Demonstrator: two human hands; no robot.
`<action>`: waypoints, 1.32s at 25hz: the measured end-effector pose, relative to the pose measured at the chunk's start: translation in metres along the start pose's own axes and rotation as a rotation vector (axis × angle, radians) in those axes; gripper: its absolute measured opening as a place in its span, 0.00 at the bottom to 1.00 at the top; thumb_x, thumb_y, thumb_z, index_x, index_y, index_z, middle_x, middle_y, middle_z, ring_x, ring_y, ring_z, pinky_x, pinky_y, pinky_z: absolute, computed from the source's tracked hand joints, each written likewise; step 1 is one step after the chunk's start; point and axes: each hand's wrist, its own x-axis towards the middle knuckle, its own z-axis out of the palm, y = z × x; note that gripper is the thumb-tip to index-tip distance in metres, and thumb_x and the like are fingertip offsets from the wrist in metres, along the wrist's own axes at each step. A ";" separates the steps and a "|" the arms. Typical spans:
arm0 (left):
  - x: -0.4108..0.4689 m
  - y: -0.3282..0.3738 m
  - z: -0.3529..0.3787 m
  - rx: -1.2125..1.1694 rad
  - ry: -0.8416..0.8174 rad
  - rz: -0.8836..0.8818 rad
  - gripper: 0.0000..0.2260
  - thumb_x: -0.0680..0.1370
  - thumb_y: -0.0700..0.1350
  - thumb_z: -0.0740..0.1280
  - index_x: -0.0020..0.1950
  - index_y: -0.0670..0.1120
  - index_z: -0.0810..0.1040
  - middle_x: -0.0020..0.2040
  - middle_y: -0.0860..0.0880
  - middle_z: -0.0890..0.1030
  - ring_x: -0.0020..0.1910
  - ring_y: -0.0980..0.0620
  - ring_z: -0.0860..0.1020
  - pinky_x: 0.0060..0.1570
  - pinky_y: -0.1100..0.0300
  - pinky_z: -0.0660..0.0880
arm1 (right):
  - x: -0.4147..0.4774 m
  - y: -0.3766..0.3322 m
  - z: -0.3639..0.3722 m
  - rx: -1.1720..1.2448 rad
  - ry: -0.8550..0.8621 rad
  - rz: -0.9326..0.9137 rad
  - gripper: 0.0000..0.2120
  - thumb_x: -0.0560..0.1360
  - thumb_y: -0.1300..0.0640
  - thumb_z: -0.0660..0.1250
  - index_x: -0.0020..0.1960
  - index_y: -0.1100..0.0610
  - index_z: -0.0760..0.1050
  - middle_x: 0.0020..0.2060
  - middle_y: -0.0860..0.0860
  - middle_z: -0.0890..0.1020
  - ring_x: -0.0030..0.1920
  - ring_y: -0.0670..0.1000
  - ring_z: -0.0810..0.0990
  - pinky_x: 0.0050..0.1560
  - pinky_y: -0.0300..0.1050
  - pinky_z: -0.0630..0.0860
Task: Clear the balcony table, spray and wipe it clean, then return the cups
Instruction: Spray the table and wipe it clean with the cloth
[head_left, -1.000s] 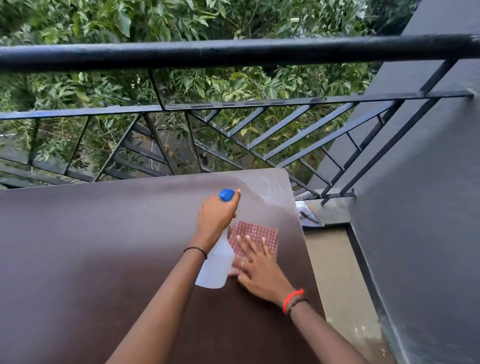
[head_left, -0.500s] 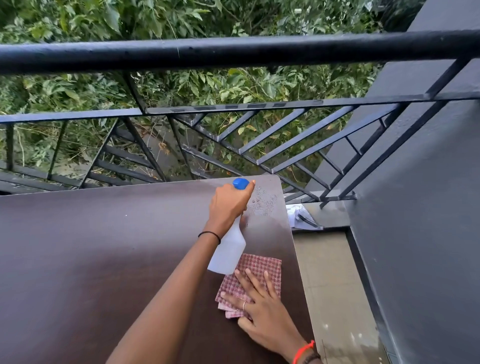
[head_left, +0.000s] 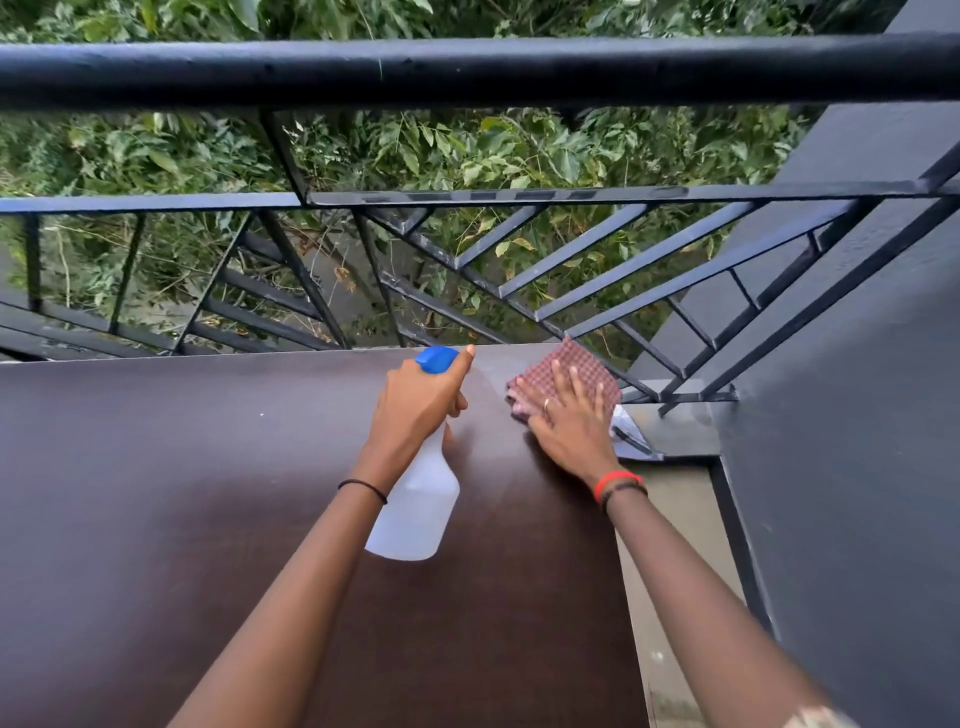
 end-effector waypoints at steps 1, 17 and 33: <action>-0.001 -0.003 -0.005 -0.012 0.011 -0.010 0.27 0.71 0.69 0.62 0.35 0.45 0.82 0.32 0.49 0.85 0.30 0.46 0.81 0.48 0.46 0.82 | 0.016 -0.010 0.000 -0.021 -0.011 -0.018 0.24 0.77 0.43 0.51 0.73 0.35 0.55 0.78 0.51 0.46 0.77 0.55 0.42 0.73 0.60 0.34; -0.020 -0.030 -0.049 -0.140 0.138 -0.141 0.23 0.76 0.63 0.65 0.36 0.43 0.79 0.33 0.46 0.84 0.20 0.48 0.76 0.37 0.56 0.79 | -0.050 0.010 0.010 -0.040 -0.030 -0.070 0.30 0.70 0.41 0.42 0.73 0.33 0.52 0.76 0.46 0.43 0.77 0.53 0.42 0.74 0.55 0.35; -0.052 -0.041 -0.070 -0.126 0.261 -0.174 0.26 0.77 0.62 0.63 0.42 0.39 0.81 0.35 0.44 0.85 0.29 0.48 0.78 0.48 0.49 0.80 | -0.018 -0.141 0.050 -0.087 -0.118 -0.550 0.25 0.77 0.47 0.55 0.73 0.39 0.59 0.78 0.52 0.49 0.77 0.55 0.45 0.73 0.59 0.34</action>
